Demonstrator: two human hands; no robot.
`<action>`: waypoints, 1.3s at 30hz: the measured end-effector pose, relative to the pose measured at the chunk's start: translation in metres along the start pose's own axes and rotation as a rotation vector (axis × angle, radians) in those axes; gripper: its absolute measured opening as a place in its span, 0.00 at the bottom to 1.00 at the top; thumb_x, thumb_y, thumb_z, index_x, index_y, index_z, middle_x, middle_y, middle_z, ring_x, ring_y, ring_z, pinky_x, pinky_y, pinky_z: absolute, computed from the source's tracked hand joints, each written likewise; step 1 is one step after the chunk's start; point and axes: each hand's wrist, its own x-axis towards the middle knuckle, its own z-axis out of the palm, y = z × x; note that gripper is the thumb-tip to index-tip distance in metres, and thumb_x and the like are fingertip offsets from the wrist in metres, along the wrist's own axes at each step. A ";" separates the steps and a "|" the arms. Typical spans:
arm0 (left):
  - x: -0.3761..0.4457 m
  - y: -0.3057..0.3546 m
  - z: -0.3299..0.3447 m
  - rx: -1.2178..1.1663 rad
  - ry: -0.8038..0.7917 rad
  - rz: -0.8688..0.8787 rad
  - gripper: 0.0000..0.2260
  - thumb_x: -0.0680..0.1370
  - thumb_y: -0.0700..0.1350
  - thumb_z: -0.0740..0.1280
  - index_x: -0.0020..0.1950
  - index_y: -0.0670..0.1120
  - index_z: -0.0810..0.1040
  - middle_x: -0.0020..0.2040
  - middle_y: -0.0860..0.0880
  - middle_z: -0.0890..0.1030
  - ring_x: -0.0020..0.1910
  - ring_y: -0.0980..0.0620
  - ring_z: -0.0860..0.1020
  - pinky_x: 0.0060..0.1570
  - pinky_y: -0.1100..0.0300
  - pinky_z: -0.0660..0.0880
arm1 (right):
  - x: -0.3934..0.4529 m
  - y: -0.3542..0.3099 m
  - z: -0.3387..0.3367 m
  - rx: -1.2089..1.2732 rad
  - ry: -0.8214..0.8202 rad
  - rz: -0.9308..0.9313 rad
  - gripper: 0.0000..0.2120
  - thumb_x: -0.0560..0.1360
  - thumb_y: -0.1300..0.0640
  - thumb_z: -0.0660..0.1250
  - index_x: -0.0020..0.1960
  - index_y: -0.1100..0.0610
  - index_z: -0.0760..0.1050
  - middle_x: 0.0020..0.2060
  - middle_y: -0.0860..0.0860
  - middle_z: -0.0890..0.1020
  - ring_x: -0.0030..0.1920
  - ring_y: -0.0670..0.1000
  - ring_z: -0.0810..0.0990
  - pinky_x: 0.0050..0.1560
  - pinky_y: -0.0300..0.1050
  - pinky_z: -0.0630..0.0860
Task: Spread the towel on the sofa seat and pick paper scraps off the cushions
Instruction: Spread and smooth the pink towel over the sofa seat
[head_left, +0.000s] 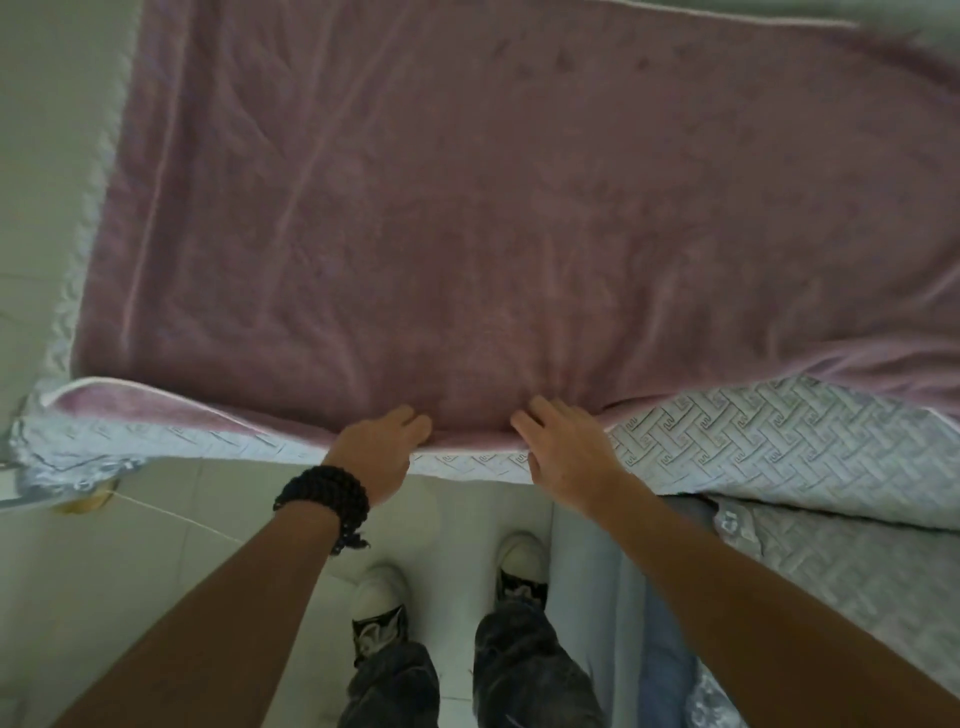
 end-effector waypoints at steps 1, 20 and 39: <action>-0.005 0.000 0.006 0.020 0.001 -0.002 0.14 0.75 0.36 0.62 0.59 0.47 0.73 0.53 0.48 0.75 0.41 0.44 0.78 0.39 0.54 0.75 | -0.003 -0.005 0.003 -0.008 -0.012 0.019 0.18 0.63 0.65 0.74 0.51 0.57 0.77 0.42 0.54 0.79 0.40 0.56 0.79 0.39 0.49 0.77; -0.041 -0.056 0.035 0.197 -0.182 -0.220 0.25 0.73 0.39 0.61 0.70 0.50 0.66 0.62 0.47 0.76 0.60 0.46 0.75 0.56 0.47 0.74 | -0.013 -0.047 0.021 -0.132 -0.059 0.351 0.17 0.66 0.65 0.71 0.54 0.57 0.78 0.49 0.55 0.79 0.51 0.59 0.76 0.54 0.55 0.72; 0.076 0.198 0.018 0.109 0.095 0.134 0.22 0.72 0.50 0.71 0.61 0.50 0.67 0.54 0.47 0.73 0.51 0.46 0.75 0.47 0.51 0.76 | -0.096 0.105 -0.009 0.046 0.126 0.593 0.16 0.71 0.61 0.65 0.59 0.55 0.73 0.54 0.53 0.77 0.54 0.55 0.74 0.53 0.54 0.71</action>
